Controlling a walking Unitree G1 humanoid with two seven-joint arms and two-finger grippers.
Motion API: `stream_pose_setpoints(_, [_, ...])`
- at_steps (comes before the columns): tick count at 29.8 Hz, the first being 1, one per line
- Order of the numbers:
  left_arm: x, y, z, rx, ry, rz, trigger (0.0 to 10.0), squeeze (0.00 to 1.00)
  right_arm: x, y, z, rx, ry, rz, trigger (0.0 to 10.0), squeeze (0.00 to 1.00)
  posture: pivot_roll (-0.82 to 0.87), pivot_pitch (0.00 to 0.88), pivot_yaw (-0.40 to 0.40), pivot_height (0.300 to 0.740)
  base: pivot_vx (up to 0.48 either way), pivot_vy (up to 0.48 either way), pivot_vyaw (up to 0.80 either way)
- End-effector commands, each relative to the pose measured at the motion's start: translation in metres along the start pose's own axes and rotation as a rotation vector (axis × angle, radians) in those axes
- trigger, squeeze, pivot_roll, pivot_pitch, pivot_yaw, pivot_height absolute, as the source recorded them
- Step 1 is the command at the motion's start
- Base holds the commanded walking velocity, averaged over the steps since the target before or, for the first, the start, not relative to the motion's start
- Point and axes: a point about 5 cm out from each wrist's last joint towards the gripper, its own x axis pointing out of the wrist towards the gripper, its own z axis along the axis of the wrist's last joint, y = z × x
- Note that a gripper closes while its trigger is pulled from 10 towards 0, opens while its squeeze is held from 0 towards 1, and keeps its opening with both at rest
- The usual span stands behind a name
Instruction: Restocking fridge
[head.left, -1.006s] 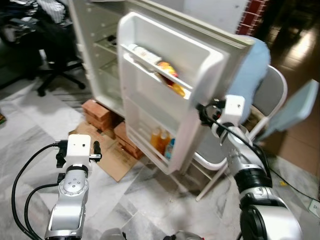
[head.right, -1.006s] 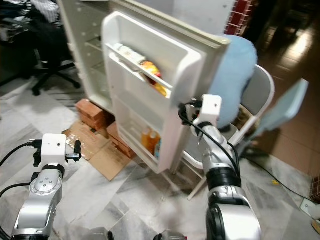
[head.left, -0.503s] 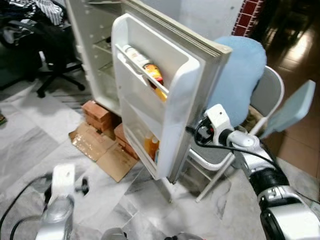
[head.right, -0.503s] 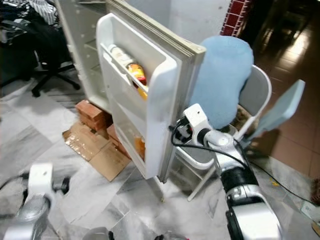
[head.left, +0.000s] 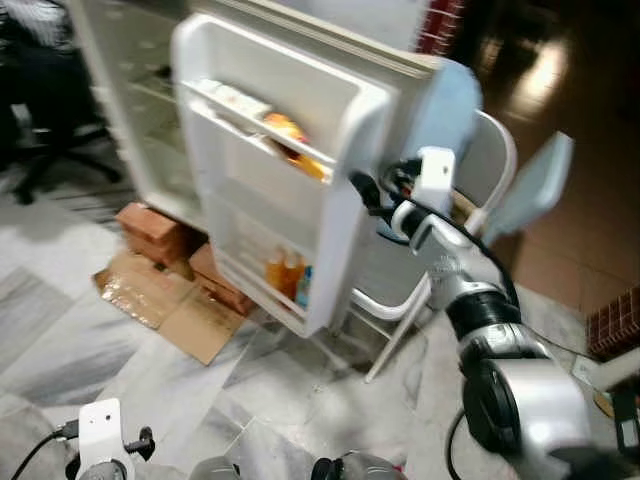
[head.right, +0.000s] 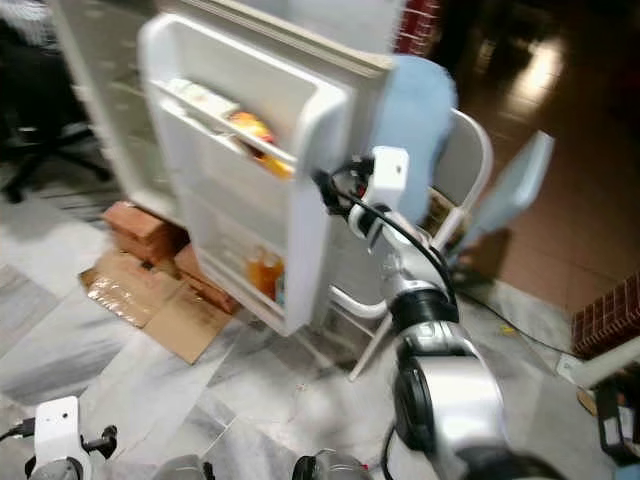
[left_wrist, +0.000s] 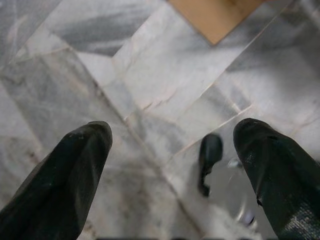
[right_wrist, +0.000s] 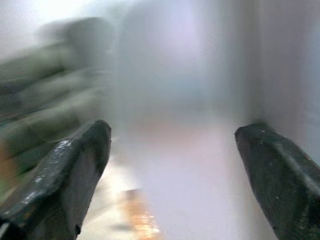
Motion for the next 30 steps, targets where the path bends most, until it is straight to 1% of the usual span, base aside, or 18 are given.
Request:
stream_pose_setpoints(1, [0.000,0.005,-0.008,-0.004,0.020,0.017,10.0,0.00,-0.002,0.027,-0.002,-0.017,0.052,0.230,10.0,0.00,0.17,0.000,-0.087,0.740,0.000,0.000,0.00])
stream_pose_setpoints(3, [0.002,0.005,-0.010,0.001,0.023,0.017,10.0,0.00,-0.017,0.026,-0.009,0.006,0.089,0.265,10.0,0.00,0.17,0.000,-0.087,0.740,0.000,0.000,0.00])
stream_pose_setpoints(4, [0.003,0.006,-0.011,0.006,0.026,0.019,10.0,0.00,-0.030,0.024,-0.014,0.033,0.119,0.286,10.0,0.00,0.17,0.000,-0.085,0.740,0.000,0.000,0.00])
stream_pose_setpoints(5, [0.003,0.006,-0.011,0.006,0.026,0.019,10.0,0.00,-0.030,0.024,-0.014,0.033,0.119,0.286,10.0,0.00,0.17,0.000,-0.085,0.740,0.000,0.000,0.00])
stream_pose_setpoints(6, [0.004,0.008,-0.014,0.010,0.032,0.021,10.0,0.00,-0.052,0.012,-0.029,-0.006,0.206,0.262,10.0,0.00,0.16,0.000,-0.082,0.740,0.000,0.000,0.00])
stream_pose_setpoints(7, [0.004,0.008,-0.015,0.011,0.036,0.022,10.0,0.00,-0.062,0.004,-0.037,-0.042,0.259,0.226,10.0,0.00,0.16,0.000,-0.082,0.740,0.000,0.000,0.00])
stream_pose_setpoints(8, [0.004,0.008,-0.015,0.011,0.036,0.022,10.0,0.00,-0.062,0.004,-0.037,-0.042,0.259,0.226,10.0,0.00,0.16,0.000,-0.082,0.740,0.000,0.000,0.00])
stream_pose_setpoints(11, [0.007,0.012,-0.020,0.016,0.049,0.025,10.0,0.00,-0.089,-0.027,-0.058,-0.179,0.478,0.077,10.0,0.00,0.15,0.000,-0.080,0.740,0.000,0.000,0.00])
stream_pose_setpoints(13, [0.009,0.014,-0.023,0.017,0.059,0.029,10.0,0.00,-0.100,-0.047,-0.066,-0.338,0.649,-0.035,10.0,0.00,0.15,0.000,-0.079,0.740,0.000,0.000,0.00])
stream_pose_setpoints(14, [0.009,0.015,-0.024,0.018,0.063,0.030,10.0,0.00,-0.103,-0.055,-0.067,-0.397,0.701,-0.080,10.0,0.00,0.15,0.000,-0.079,0.740,0.000,0.000,0.00])
stream_pose_setpoints(16, [0.010,0.015,-0.026,0.020,0.065,0.029,10.0,0.00,-0.101,-0.067,-0.064,-0.492,0.758,-0.171,10.0,0.00,0.16,0.000,-0.080,0.740,0.000,0.000,0.00])
stream_pose_setpoints(17, [0.010,0.015,-0.026,0.021,0.066,0.029,10.0,0.00,-0.094,-0.078,-0.058,-0.580,0.788,-0.281,10.0,0.00,0.16,0.000,-0.083,0.740,0.000,0.000,0.00])
stream_pose_setpoints(18, [0.010,0.015,-0.026,0.021,0.066,0.029,10.0,0.00,-0.094,-0.078,-0.058,-0.580,0.788,-0.281,10.0,0.00,0.16,0.000,-0.083,0.740,0.000,0.000,0.00])
stream_pose_setpoints(20, [0.010,0.016,-0.027,0.022,0.067,0.029,10.0,0.00,-0.088,-0.085,-0.052,-0.665,0.812,-0.345,10.0,0.00,0.17,0.000,-0.088,0.740,0.000,0.000,0.00])
stream_pose_setpoints(22, [0.011,0.017,-0.029,0.021,0.069,0.032,10.0,0.00,-0.077,-0.088,-0.045,-0.772,0.824,-0.374,10.0,0.00,0.18,0.000,-0.092,0.740,0.000,0.000,0.00])
stream_pose_setpoints(24, [0.011,0.019,-0.031,0.020,0.073,0.036,10.0,0.00,-0.067,-0.089,-0.039,-0.841,0.819,-0.384,10.0,0.00,0.18,0.000,-0.094,0.740,0.000,0.000,0.00])
stream_pose_setpoints(27, [0.010,0.022,-0.036,0.018,0.085,0.041,10.0,0.00,-0.054,-0.084,-0.036,-0.879,0.822,-0.334,10.0,0.00,0.19,0.000,-0.103,0.740,0.000,0.000,0.00])
stream_pose_setpoints(30, [0.009,0.024,-0.043,0.014,0.102,0.046,10.0,0.00,-0.056,-0.082,-0.045,-0.856,0.855,-0.277,10.0,0.00,0.19,0.000,-0.109,0.740,0.000,0.000,0.00])
